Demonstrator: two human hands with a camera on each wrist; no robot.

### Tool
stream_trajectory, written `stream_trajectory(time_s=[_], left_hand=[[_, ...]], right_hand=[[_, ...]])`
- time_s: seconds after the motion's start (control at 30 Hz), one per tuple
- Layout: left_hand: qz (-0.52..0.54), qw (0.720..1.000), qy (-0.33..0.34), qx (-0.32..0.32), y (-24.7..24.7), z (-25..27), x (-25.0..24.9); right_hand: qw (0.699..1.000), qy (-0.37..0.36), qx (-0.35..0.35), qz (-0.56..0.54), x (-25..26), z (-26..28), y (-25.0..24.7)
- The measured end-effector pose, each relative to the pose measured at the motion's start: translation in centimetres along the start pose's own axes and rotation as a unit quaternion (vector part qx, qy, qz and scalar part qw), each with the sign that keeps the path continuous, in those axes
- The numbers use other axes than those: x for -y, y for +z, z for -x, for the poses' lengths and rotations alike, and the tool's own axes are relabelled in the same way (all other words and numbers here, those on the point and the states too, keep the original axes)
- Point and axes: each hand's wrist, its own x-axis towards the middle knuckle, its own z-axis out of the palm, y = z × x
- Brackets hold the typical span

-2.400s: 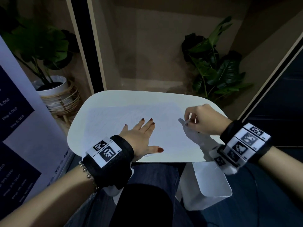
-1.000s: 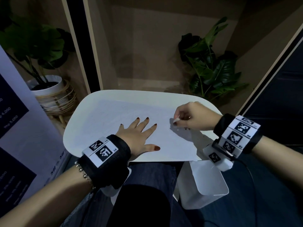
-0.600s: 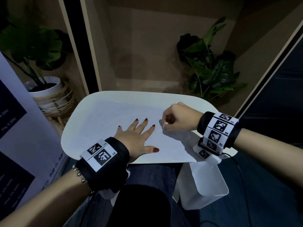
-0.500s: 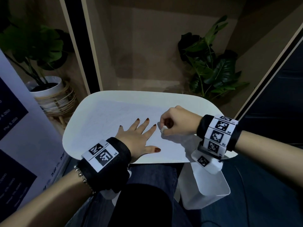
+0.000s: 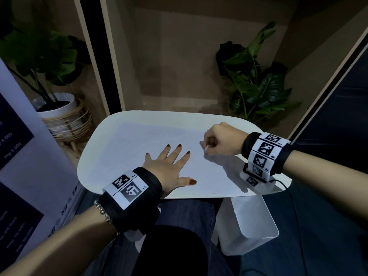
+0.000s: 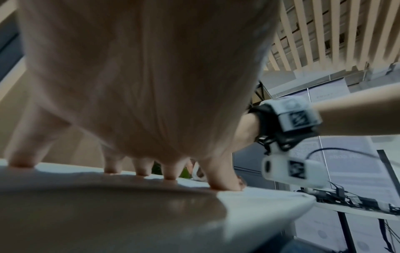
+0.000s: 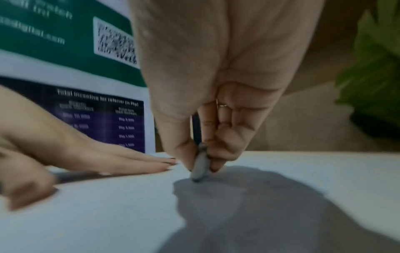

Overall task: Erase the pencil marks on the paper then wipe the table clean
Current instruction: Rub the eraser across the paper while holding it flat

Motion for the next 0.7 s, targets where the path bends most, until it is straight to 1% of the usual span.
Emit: stream_trajectory(time_s=[0.1, 0.17, 0.27, 0.33, 0.37, 0.43, 0.53, 0.57, 0.63, 0.7], left_hand=[[0.000, 1.000, -0.001, -0.001, -0.1, 0.1, 0.0], [0.002, 1.000, 0.000, -0.004, -0.1, 0.0, 0.0], [0.001, 1.000, -0.001, -0.003, 0.0, -0.2, 0.1], [-0.004, 1.000, -0.003, -0.004, 0.1, -0.3, 0.1], [-0.004, 1.000, -0.003, -0.005, 0.1, -0.3, 0.1], [-0.001, 1.000, -0.003, -0.002, 0.1, -0.2, 0.1], [-0.004, 1.000, -0.004, -0.002, 0.1, -0.2, 0.1], [-0.005, 1.000, -0.003, -0.002, 0.2, -0.2, 0.1], [-0.005, 1.000, 0.000, -0.005, 0.2, -0.1, 0.0], [-0.002, 1.000, -0.002, -0.006, 0.2, -0.2, 0.1]], right_hand=[[0.999, 0.032, -0.014, 0.029, -1.0, -0.8, -0.7], [0.999, 0.034, -0.028, 0.004, -0.8, -0.7, -0.8], [0.998, -0.007, -0.041, -0.048, 0.7, 0.0, 0.2], [0.998, -0.029, -0.030, -0.046, 1.6, 0.7, 1.1], [0.998, -0.028, -0.025, -0.043, 1.6, 0.8, 1.2], [0.999, 0.002, -0.022, -0.030, 0.7, 0.5, 0.8], [0.998, 0.052, -0.031, 0.024, -0.6, -0.6, -0.3], [0.998, 0.049, -0.036, 0.031, -0.6, -0.8, -0.5], [0.999, 0.013, -0.040, 0.020, 0.4, -0.8, -0.5], [0.999, -0.031, -0.014, -0.012, 1.5, -0.6, 0.0]])
